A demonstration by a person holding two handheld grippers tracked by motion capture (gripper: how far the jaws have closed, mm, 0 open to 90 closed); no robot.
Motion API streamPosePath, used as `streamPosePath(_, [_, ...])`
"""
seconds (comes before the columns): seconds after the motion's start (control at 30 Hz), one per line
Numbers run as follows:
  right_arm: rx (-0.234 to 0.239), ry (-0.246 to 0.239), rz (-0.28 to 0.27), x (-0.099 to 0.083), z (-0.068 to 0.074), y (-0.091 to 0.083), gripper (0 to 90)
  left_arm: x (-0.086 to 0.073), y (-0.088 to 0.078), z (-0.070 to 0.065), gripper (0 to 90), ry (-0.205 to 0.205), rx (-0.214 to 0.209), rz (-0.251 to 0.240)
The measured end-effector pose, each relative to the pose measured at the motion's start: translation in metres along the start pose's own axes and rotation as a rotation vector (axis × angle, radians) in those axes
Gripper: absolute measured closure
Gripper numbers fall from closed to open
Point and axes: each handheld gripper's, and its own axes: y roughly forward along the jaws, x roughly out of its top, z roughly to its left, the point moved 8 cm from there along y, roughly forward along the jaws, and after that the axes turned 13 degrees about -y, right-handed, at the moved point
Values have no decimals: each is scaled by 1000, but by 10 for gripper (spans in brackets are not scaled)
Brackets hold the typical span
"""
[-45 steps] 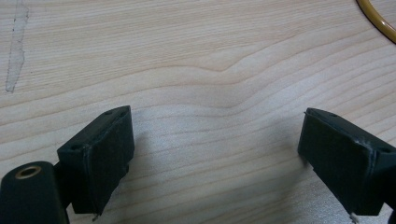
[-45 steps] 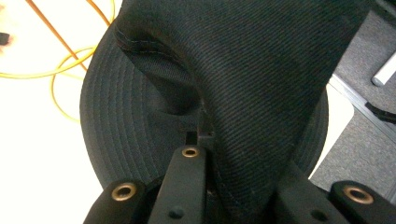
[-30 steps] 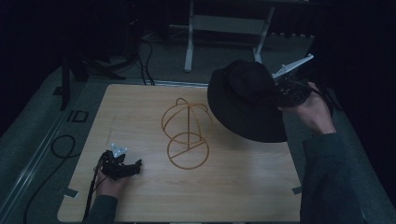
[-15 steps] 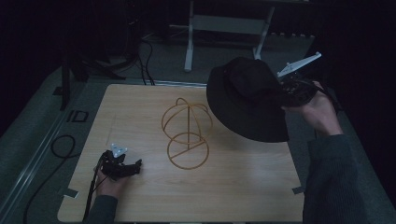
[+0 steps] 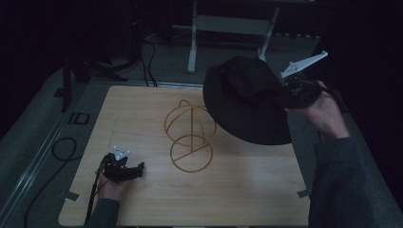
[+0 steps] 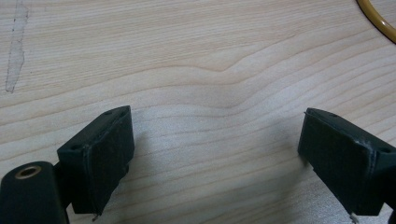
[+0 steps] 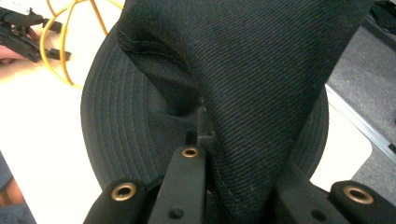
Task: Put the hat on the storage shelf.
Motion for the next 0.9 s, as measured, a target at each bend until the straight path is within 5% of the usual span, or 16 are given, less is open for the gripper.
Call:
streamPosePath(0.57, [81,-107,-83,38,28,-13,875,0,0,0,111,0,-1,0])
streamPosePath(0.9, [150,-172,-83,63,53,11,874,0,0,0,111,0,-1,0])
